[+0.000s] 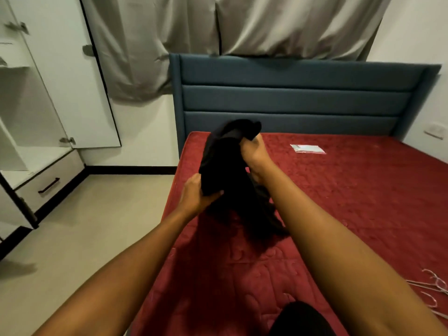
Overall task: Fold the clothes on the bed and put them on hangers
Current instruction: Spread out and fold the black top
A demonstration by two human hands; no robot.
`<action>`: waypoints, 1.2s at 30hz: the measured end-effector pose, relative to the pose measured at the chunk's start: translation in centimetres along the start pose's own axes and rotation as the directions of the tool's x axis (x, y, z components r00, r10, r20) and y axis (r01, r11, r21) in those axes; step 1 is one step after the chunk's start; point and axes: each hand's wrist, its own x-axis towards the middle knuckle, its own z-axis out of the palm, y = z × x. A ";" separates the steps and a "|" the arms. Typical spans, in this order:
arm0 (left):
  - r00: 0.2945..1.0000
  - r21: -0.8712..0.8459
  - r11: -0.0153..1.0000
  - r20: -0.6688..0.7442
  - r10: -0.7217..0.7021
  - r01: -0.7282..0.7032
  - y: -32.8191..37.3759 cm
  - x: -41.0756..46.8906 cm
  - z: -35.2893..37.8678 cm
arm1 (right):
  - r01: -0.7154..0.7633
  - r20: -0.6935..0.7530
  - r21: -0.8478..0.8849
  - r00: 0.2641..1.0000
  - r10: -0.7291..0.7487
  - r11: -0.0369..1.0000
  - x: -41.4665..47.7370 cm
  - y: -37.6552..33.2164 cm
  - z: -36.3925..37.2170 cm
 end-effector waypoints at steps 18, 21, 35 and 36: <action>0.996 -0.223 0.971 0.044 -0.076 0.083 7.2 3.5 -2.9 | -0.531 -0.541 -0.195 0.760 0.361 0.825 -0.6 2.9 -11.6; 0.983 -0.073 0.997 0.184 0.012 0.002 9.8 4.8 -3.1 | -0.205 0.073 -0.469 0.960 0.269 0.859 -1.7 1.8 -7.6; 0.998 -0.100 0.994 -0.038 -0.045 0.041 4.8 0.3 -3.6 | 0.254 0.234 -0.322 0.955 -0.183 0.912 0.9 -8.2 -2.3; 0.996 -0.100 0.993 -0.052 -0.071 0.065 5.1 0.4 -3.7 | 0.244 0.193 -0.268 0.961 -0.196 0.932 1.2 -9.5 -2.3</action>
